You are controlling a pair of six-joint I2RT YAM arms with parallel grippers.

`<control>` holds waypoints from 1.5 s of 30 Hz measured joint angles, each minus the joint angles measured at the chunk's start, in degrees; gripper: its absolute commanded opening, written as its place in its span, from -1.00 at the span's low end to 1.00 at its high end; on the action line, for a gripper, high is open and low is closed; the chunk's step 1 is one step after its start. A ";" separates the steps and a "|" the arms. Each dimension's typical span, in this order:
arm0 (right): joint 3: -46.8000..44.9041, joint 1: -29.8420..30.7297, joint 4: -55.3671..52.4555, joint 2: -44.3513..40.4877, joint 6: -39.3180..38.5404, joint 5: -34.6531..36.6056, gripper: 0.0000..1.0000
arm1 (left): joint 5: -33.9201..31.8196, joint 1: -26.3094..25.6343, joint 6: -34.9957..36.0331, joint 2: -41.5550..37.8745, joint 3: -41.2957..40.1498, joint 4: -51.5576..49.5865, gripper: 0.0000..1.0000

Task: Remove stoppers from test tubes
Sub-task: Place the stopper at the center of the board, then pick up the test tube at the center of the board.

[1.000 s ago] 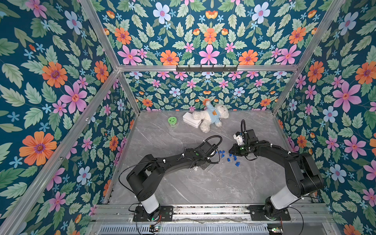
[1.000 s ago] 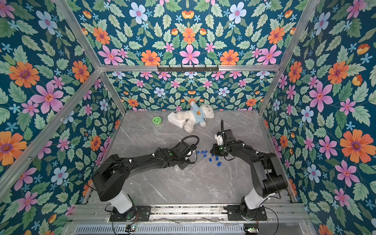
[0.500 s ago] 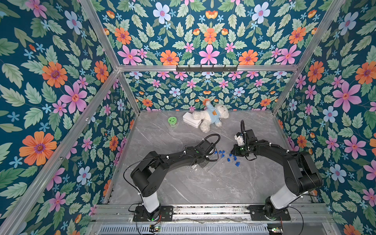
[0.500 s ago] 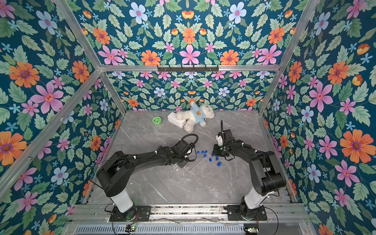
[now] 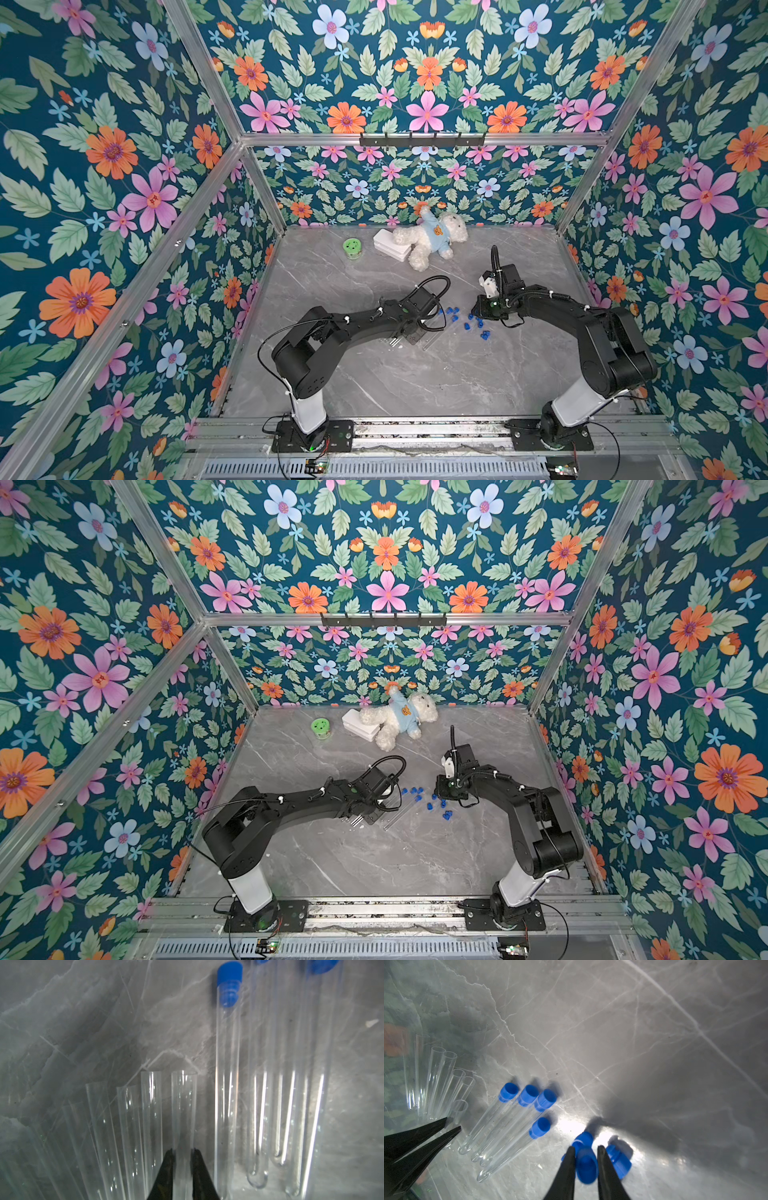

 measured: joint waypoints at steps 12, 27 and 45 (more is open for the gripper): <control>-0.55 0.00 0.09 -1.53 0.02 0.59 -0.38 | 0.00 0.00 -0.39 0.07 -0.17 0.11 -0.53; -1.36 0.00 0.87 -3.82 0.02 0.87 -0.10 | 0.00 0.00 -0.37 -1.64 0.98 -0.46 -0.45; -7.10 -3.19 6.69 -11.61 2.60 -0.33 0.55 | 3.13 -0.66 -0.13 4.98 10.36 -0.46 -0.43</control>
